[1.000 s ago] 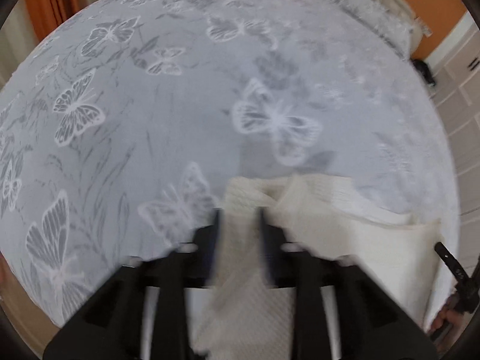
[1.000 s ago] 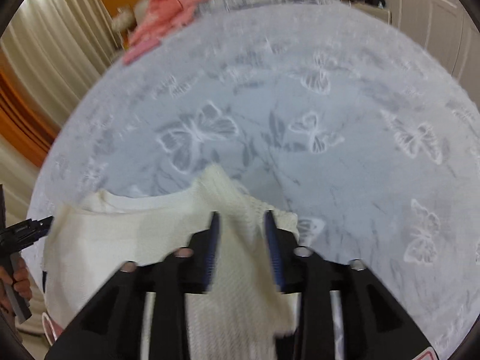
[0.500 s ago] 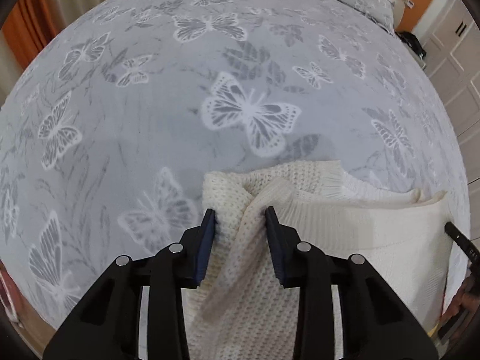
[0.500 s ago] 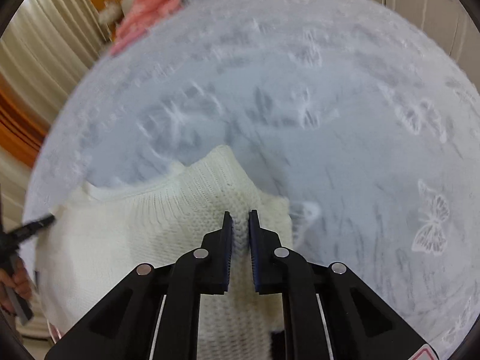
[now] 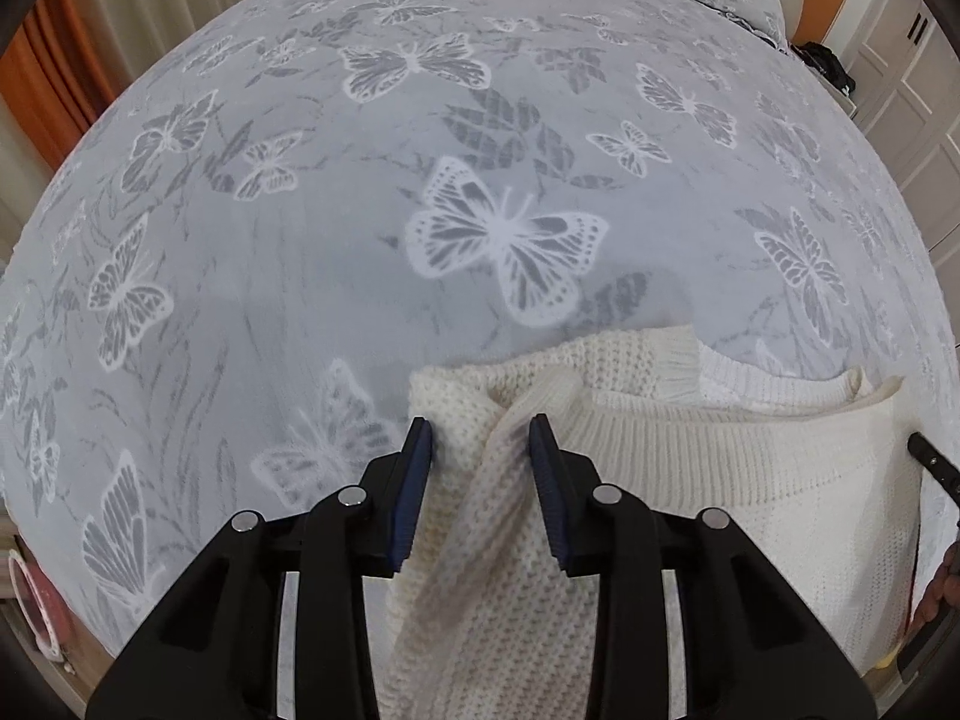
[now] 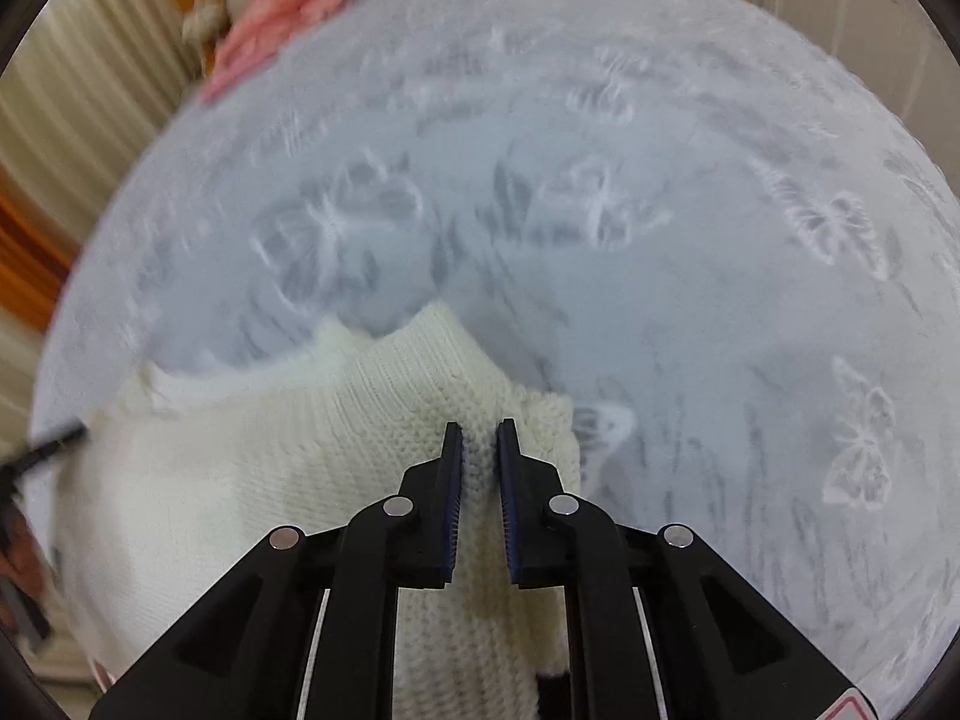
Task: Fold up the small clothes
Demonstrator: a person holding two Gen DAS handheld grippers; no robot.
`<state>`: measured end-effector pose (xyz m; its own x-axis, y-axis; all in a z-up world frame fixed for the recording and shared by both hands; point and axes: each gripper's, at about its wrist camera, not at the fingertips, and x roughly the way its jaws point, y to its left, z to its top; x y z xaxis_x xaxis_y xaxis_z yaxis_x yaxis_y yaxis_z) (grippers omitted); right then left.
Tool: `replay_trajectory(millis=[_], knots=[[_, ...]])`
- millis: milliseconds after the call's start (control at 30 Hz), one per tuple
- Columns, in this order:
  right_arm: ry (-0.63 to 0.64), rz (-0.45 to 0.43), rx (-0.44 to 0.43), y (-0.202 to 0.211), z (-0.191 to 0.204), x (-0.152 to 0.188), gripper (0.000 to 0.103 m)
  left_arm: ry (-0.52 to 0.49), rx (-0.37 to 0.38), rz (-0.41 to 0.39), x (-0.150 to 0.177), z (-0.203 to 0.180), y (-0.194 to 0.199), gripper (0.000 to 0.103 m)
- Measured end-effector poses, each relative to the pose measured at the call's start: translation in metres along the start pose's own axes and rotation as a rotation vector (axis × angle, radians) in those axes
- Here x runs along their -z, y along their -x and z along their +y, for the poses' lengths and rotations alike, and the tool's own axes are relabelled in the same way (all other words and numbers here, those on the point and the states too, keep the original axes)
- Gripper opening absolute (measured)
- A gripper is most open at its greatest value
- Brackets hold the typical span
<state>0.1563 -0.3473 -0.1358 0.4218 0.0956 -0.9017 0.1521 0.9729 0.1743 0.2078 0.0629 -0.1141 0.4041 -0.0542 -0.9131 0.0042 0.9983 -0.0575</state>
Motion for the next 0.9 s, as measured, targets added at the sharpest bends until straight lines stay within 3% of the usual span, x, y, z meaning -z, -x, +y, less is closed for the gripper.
replay_trajectory(millis=[67,100,167,233,300,333,500,600,733,833,867,900], knots=[[0.03,-0.007,0.024,0.005,0.006,-0.001,0.012,0.009,-0.014,0.001,-0.003,0.002,-0.003,0.033],[0.027,-0.025,0.03,0.015,0.009,-0.001,0.019,0.017,-0.016,0.006,-0.004,0.004,-0.004,0.034],[0.022,-0.072,0.027,0.038,0.011,0.004,0.025,0.066,0.018,-0.003,-0.003,0.011,0.005,0.034],[0.024,-0.119,0.024,0.062,0.008,0.018,0.039,0.096,0.066,-0.031,0.002,0.016,0.022,0.037],[0.007,-0.138,0.0,0.08,0.0,0.039,0.041,0.088,0.094,-0.057,0.013,0.018,0.04,0.045],[-0.004,-0.137,-0.003,0.086,-0.004,0.049,0.041,0.082,0.096,-0.057,0.019,0.017,0.045,0.055],[-0.035,-0.089,-0.056,0.094,-0.019,0.09,0.049,0.043,0.134,-0.032,0.063,0.015,0.06,0.062],[0.001,-0.08,-0.048,0.084,-0.011,0.073,0.051,0.027,0.128,-0.019,0.07,0.01,0.054,0.065],[0.031,-0.098,-0.082,0.06,0.007,0.026,0.066,0.063,0.136,-0.054,0.041,0.007,0.039,0.076],[0.035,-0.046,-0.053,0.024,0.017,-0.009,0.068,0.08,0.122,-0.051,0.012,0.003,0.016,0.076],[0.034,-0.018,-0.042,0.011,0.019,-0.015,0.068,0.075,0.127,-0.038,0.006,0.002,0.009,0.072],[0.034,0.012,-0.031,-0.002,0.02,-0.02,0.061,0.072,0.133,-0.022,0.002,0.0,0.001,0.067]])
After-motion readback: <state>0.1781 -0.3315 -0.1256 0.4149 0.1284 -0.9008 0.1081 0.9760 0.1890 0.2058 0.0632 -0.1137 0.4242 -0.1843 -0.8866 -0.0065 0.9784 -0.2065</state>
